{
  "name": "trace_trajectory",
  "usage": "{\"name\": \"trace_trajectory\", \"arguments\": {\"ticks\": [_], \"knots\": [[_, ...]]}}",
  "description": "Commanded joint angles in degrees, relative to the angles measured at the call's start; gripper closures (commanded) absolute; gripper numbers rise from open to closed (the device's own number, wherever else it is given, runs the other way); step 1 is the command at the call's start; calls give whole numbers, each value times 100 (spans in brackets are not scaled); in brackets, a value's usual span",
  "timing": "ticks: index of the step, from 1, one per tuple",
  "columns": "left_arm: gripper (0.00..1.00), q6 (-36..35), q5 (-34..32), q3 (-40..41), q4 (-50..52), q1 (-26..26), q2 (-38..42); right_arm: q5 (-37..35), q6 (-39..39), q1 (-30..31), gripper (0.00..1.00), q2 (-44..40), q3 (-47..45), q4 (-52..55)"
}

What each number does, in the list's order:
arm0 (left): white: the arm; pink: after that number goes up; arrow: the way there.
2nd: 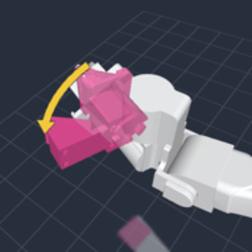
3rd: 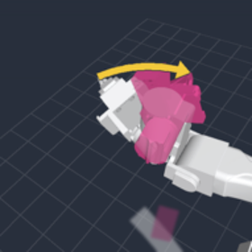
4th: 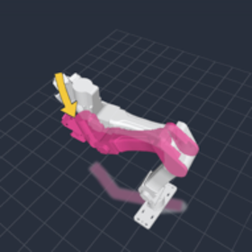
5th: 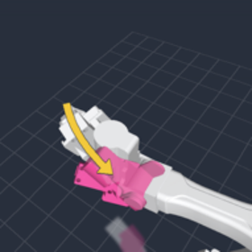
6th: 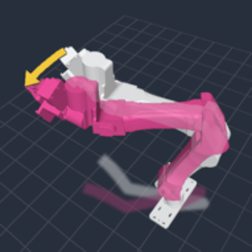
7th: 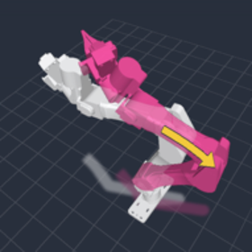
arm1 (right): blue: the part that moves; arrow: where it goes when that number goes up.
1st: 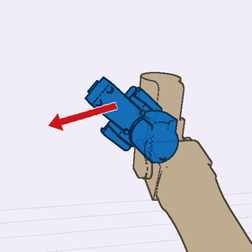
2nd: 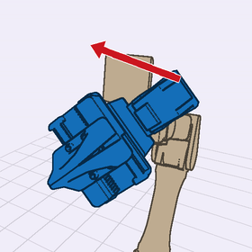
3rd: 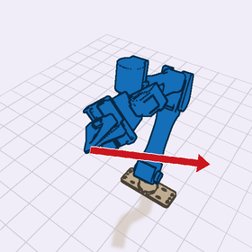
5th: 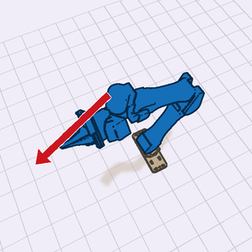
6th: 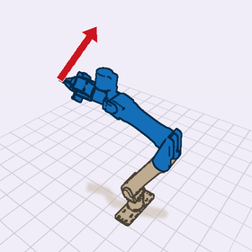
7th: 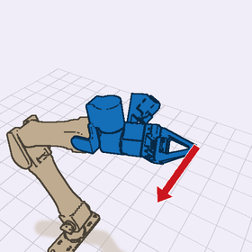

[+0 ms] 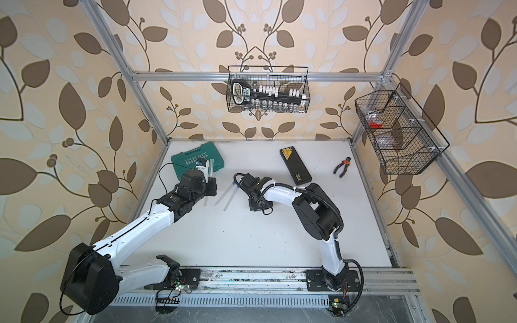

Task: Insert stoppers into test tubes
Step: Pick up the stopper from the center of the board, then place the stopper at the center of the board.

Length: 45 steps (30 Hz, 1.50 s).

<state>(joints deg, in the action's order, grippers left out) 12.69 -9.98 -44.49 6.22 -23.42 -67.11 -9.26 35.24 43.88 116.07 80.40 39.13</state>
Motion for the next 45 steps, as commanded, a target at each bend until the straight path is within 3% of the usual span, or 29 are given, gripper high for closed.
{"name": "trace_trajectory", "arguments": {"ticks": [1, 15, 22, 26, 32, 39, 45], "knots": [[100, 59, -180, -174, 2, 39, 31, -103, 111, 33, 75, 170, 186, 138], [100, -47, -327, -122, -50, 39, 119, -175, 13, 50, 90, 116, 308, 318], [100, -41, -321, -113, -79, 39, 133, -305, 272, -94, 94, -515, 106, 324], [100, -91, -320, -132, -70, 39, 171, 79, 953, -334, 96, -1277, -685, -397], [100, -290, -391, -144, -60, 39, 336, 634, 2604, -831, 97, -2151, -1872, -1327], [100, -424, -303, -147, -68, 35, 514, 666, 4034, -1359, 97, -2482, -2144, -847], [100, -643, -443, -139, -68, 39, 593, 522, 4777, -1538, 96, -2311, -1931, -216]]}}
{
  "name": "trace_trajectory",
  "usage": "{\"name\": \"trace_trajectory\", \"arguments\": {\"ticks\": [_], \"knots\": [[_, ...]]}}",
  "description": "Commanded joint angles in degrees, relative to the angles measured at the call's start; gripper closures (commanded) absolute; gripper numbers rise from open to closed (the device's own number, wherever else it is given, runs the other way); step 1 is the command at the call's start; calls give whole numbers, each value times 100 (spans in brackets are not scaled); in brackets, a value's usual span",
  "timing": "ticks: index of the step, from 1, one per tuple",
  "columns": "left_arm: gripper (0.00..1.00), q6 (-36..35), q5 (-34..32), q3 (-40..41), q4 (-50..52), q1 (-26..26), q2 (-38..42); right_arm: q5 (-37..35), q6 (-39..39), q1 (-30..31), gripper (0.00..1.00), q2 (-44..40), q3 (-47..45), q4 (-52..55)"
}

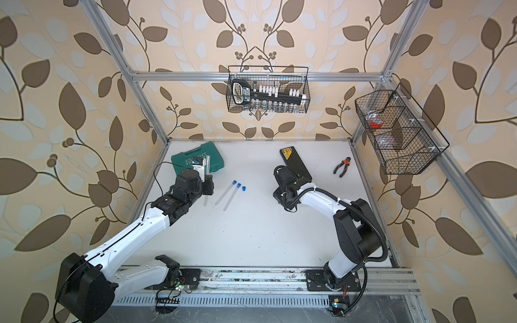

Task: Insert stoppers into test tubes
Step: Place the stopper at the center of the board.

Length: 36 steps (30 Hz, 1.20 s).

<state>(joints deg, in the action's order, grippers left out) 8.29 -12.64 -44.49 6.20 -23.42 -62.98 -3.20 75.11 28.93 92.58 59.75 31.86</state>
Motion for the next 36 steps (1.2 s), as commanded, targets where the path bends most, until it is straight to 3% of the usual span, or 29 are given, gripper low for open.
{"name": "trace_trajectory", "arguments": {"ticks": [1, 5, 9, 21, 36], "knots": [[100, -202, -164, -139, -66, 39, 196, -9, 877, -117, 96, 114, 131, 567], [100, -214, -65, -103, -114, 39, 258, 384, 1044, -431, 95, 447, 184, 794], [100, -225, 8, -104, -136, 39, 269, 176, 943, -514, 96, 718, 453, 1149], [100, -297, -28, -79, -152, 39, 297, 422, 924, -785, 95, 976, 226, 904], [100, -344, 5, -27, -207, 39, 322, 559, 917, -835, 63, 728, -26, 688]]}}
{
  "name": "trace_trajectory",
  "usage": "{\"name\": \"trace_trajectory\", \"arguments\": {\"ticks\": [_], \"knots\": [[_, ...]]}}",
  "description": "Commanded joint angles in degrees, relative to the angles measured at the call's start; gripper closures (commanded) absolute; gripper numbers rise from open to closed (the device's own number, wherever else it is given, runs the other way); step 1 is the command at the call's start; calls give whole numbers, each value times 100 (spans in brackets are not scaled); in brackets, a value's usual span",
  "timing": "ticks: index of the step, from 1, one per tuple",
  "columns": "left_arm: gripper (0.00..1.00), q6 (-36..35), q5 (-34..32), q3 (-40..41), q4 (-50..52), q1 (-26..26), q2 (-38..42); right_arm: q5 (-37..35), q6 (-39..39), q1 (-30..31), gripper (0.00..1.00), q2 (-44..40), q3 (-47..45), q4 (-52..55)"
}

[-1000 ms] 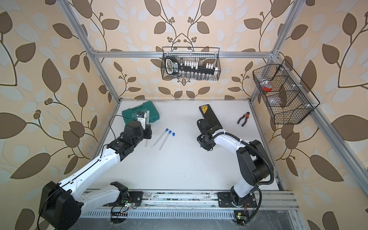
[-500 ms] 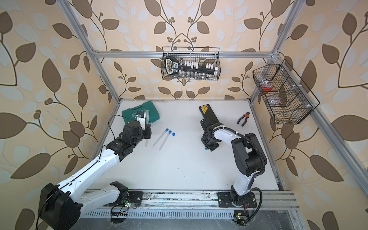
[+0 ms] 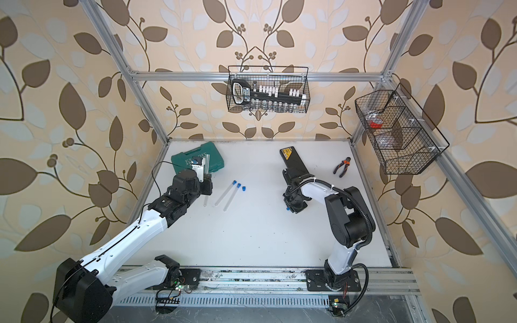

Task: Insert stoppers into test tubes
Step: Place the stopper at the center of the board.

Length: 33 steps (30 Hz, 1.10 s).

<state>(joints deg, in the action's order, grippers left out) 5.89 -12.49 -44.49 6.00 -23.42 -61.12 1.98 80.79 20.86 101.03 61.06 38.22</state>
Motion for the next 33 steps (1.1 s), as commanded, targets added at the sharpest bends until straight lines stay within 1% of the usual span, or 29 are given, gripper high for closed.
{"name": "trace_trajectory", "arguments": {"ticks": [1, 7, 14, 18, 21, 23, 25, 26, 28, 31, 33], "knots": [[100, -99, -14, -32, -187, 39, 138, 18, 325, -21, 61, -181, -165, 45], [100, -103, 23, -19, -197, 39, 129, -40, 139, -67, 54, -485, -168, 85], [100, -113, 56, -7, -213, 39, 118, -108, -46, -120, 57, -586, -232, 81], [100, -121, 54, 8, -231, 39, 127, -405, -696, -124, 58, -718, 16, 267], [100, -124, 62, 9, -234, 39, 127, -942, -1750, -142, 59, -962, 338, 377], [100, -129, 78, 5, -239, 39, 127, -1141, -2752, -198, 59, -1191, 471, 165], [100, -125, 112, 10, -231, 39, 127, -920, -4381, -297, 58, -1526, 427, -512], [100, -146, 143, 10, -231, 39, 135, -796, -5076, -333, 58, -1671, 377, -836], [100, -175, 238, 6, -231, 39, 136, -339, -6777, -357, 58, -1890, 250, -1482], [100, -287, 505, 35, -253, 40, 128, 331, -8795, -381, 57, -1921, 371, -1466], [100, -384, 785, 61, -295, 39, 94, 727, -9776, -416, 56, -1917, 350, -1338]]}}
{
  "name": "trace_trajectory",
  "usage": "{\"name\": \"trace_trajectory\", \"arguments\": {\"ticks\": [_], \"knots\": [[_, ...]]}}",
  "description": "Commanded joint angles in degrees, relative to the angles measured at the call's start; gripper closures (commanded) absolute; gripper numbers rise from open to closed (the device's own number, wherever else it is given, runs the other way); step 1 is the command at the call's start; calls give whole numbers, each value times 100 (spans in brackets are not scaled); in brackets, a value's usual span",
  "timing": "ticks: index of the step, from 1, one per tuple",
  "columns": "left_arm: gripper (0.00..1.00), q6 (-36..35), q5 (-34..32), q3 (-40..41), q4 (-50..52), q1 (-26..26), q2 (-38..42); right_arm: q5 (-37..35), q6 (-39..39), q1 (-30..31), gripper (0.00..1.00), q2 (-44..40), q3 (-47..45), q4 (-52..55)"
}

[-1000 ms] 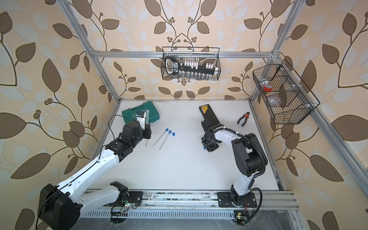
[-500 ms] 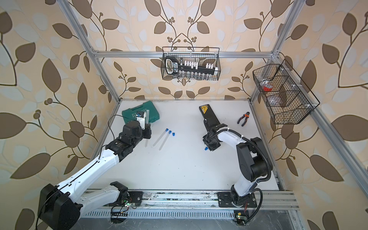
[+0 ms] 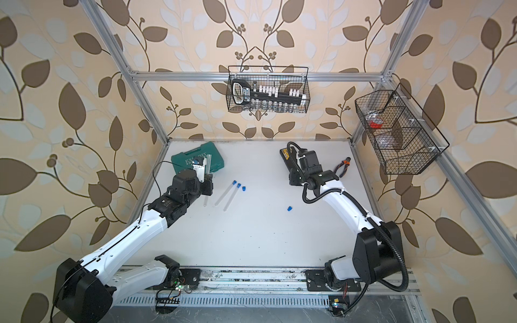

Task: Insert stoppers into test tubes
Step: Place the stopper at the center of the board, then pick up the stopper from the center of the board.

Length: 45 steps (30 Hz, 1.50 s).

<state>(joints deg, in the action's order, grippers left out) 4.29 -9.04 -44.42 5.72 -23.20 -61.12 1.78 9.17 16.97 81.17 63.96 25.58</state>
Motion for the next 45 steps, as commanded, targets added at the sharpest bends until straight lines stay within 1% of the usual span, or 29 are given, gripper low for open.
{"name": "trace_trajectory", "arguments": {"ticks": [1, 2, 3, 4, 6, 7, 9, 11, 13, 15, 20, 26, 34, 41, 45], "knots": [[100, -289, 607, 65, -288, 11, 64, 1122, -3342, -48, 56, 58, -33, 8], [100, -342, 738, 65, -284, 9, 36, 1436, -3965, -45, 54, 45, -155, 118], [100, -369, 878, 41, -261, 4, 7, 1637, -4759, -44, 50, 31, -270, 324], [100, -392, 979, 23, -247, 0, -11, 1603, -5329, -45, 46, 35, -394, 391], [100, -429, 1097, 14, -247, 0, -22, 1482, -6264, 39, 45, 119, -449, 809], [100, -445, 1121, 17, -246, 0, -22, 1284, -6514, 80, 45, 165, -429, 956], [100, -464, 1094, 28, -255, -8, -14, 1159, -6878, 88, 46, 165, -459, 1129], [100, -472, 1076, 43, -263, -12, -5, 997, -7356, 166, 43, 209, -524, 1396], [100, -473, 1099, 38, -264, -8, -5, 513, -7613, 356, 42, 389, -642, 1529], [100, -473, 1120, 39, -271, -8, 16, 278, -7636, 484, 43, 589, -677, 1487], [100, -456, 1054, 108, -330, -9, 118, 175, -7597, 564, 45, 1006, -429, 1463], [100, -456, 1051, 138, -378, -9, 162, 122, -7711, 562, 49, 1310, -476, 1425], [100, -394, 943, 175, -444, -9, 267, 13, -7710, 596, 58, 1541, -554, 1160], [100, -412, 814, 241, -509, -9, 372, 6, -7650, 596, 60, 1743, -490, 1151], [100, -413, 838, 249, -526, -10, 373, 1, -7615, 593, 63, 1828, -498, 1093]]}}
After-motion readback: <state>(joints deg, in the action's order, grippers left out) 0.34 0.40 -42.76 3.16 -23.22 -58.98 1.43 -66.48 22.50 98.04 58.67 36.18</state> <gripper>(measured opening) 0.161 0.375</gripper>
